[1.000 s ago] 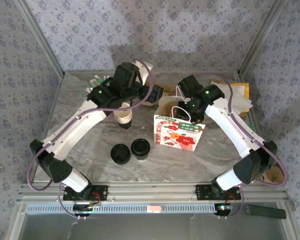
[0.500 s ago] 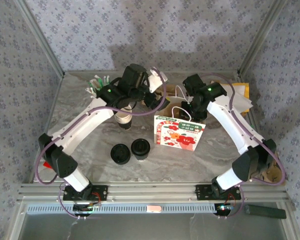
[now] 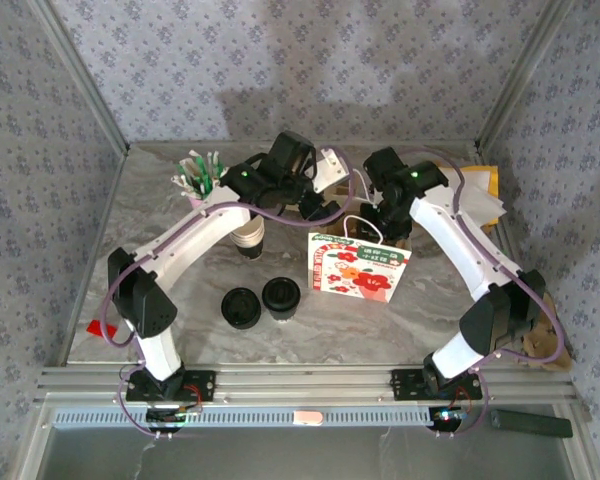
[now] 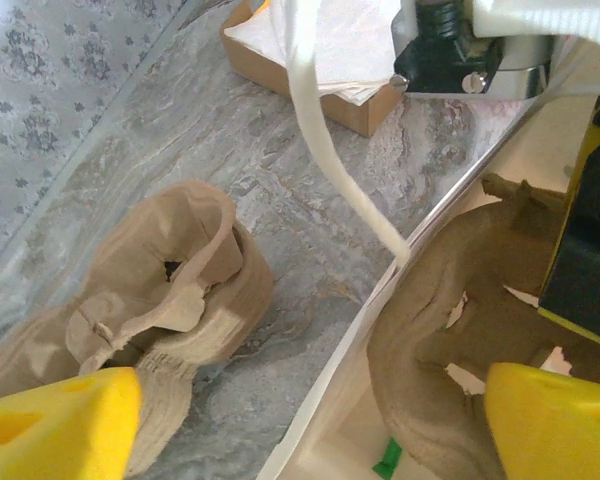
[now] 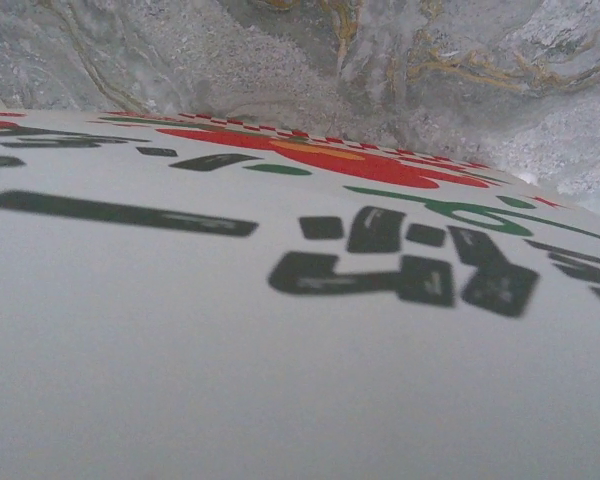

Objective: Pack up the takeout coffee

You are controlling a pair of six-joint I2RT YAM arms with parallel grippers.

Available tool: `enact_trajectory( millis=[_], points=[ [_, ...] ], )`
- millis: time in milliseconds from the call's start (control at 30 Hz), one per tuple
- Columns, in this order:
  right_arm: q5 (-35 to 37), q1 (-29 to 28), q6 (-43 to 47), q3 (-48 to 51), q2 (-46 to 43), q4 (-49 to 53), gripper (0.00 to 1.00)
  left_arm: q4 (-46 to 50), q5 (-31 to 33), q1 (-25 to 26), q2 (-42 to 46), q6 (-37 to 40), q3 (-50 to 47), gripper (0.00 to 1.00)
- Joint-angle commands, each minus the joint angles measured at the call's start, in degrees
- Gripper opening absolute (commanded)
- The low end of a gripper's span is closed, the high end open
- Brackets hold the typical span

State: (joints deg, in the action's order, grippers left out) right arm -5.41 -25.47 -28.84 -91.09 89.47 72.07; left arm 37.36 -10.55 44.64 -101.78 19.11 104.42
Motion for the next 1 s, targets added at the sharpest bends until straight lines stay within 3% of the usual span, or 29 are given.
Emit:
enact_trajectory(
  millis=[0,333,600,700,767,833,967],
  points=[
    [-0.8,0.3,1.3,-2.1,-1.4,2.4,0.34,1.0,-1.3,0.2,-1.2,0.7,3.3,0.78],
    [-0.6,0.5,2.3,-1.9,-4.2,1.7,0.34,4.7,-0.7,0.2,-3.6,-3.1,7.0,0.38],
    [-0.8,0.6,3.6,-0.2,-5.3,1.1,0.34,6.8,-1.9,-0.1,-5.3,-5.5,10.5,0.16],
    [-0.8,0.7,4.2,0.0,-5.6,1.1,0.34,7.0,-2.5,-0.3,-5.1,-6.2,10.6,0.23],
    [-0.8,0.8,4.4,0.3,-5.8,1.2,0.35,7.3,-2.7,-0.4,-4.6,-6.5,10.5,0.38],
    [-0.9,1.1,4.6,0.6,-6.1,1.0,0.35,7.8,-3.5,-0.5,-3.9,-6.1,10.6,0.62],
    [-1.2,1.5,4.7,0.7,-6.4,0.8,0.34,6.4,-5.9,-0.7,-1.3,-4.9,9.3,0.86]
  ],
)
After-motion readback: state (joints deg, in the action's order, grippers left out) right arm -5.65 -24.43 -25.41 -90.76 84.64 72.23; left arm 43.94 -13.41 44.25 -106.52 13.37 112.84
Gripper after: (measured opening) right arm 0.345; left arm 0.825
